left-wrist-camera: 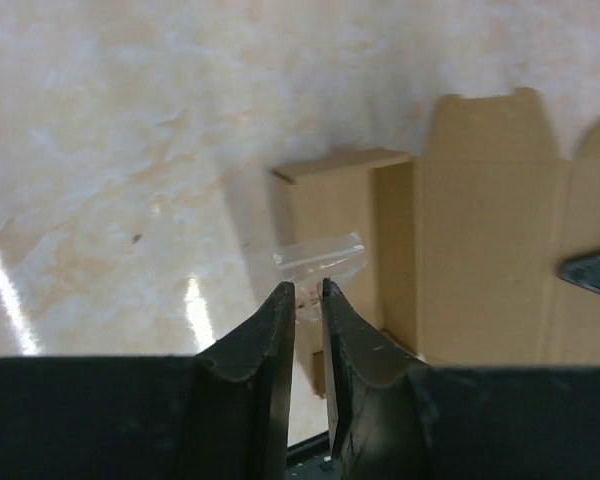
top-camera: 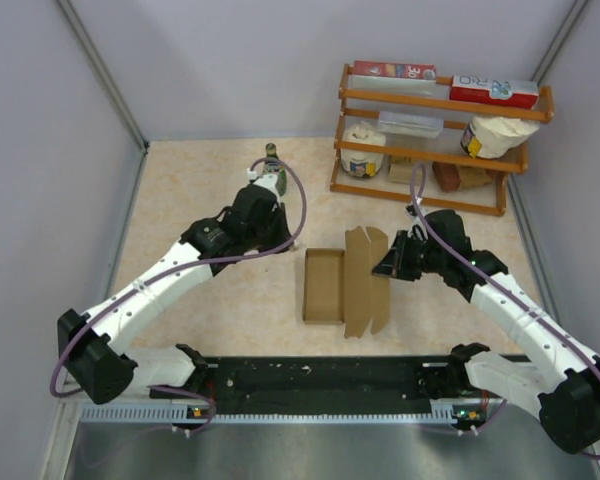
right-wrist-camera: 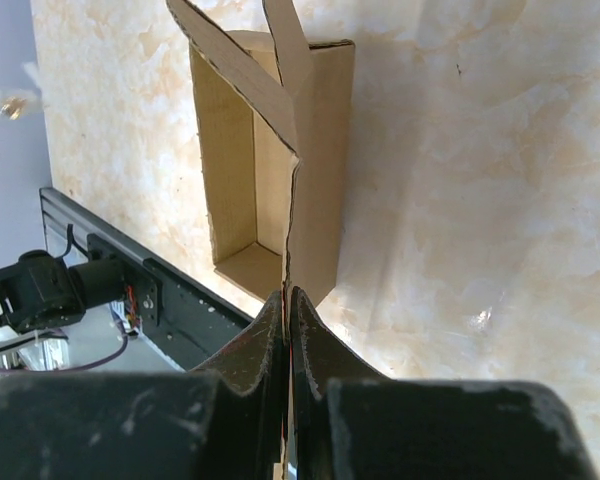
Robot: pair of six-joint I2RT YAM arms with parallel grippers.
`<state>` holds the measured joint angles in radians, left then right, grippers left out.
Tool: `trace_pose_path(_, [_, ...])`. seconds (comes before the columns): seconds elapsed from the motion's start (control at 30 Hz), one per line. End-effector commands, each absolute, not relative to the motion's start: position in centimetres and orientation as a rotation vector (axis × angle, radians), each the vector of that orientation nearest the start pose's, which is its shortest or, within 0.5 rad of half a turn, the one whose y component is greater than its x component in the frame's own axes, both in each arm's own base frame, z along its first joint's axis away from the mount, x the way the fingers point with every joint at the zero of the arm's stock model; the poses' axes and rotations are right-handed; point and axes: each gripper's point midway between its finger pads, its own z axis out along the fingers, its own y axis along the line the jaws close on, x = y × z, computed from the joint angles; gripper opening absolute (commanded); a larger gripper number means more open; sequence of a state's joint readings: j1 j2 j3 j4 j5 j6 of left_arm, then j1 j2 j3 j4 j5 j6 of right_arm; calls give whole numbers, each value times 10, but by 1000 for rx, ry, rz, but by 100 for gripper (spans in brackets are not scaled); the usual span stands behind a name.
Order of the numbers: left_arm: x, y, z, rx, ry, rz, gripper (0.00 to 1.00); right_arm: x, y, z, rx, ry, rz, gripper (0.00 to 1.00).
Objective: Fold the paper box
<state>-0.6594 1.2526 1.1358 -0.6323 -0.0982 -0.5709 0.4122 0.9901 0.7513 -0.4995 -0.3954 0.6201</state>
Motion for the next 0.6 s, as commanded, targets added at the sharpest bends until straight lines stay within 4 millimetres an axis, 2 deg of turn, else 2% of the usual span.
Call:
trace_pose_path(0.0, [258, -273, 228, 206, 2320, -605, 22, 216, 198, 165, 24, 2405, 995, 0])
trace_pose_path(0.13, [252, -300, 207, 264, 2372, -599, 22, 215, 198, 166, 23, 2400, 1003, 0])
trace_pose_path(0.27, [250, -310, 189, 288, 2401, -601, 24, 214, 197, 167, 21, 2393, 1001, 0])
trace_pose_path(0.4, [249, -308, 186, 302, 2398, -588, 40, 215, 195, 165, 15, 2397, 984, 0])
trace_pose_path(0.47, [251, -304, 189, 302, 2378, -572, 51, 215, 195, 164, -1, 2405, 973, 0])
trace_pose_path(0.57, [256, -290, 201, 273, 2340, -514, 59, 216, 193, 166, -63, 2421, 937, 0])
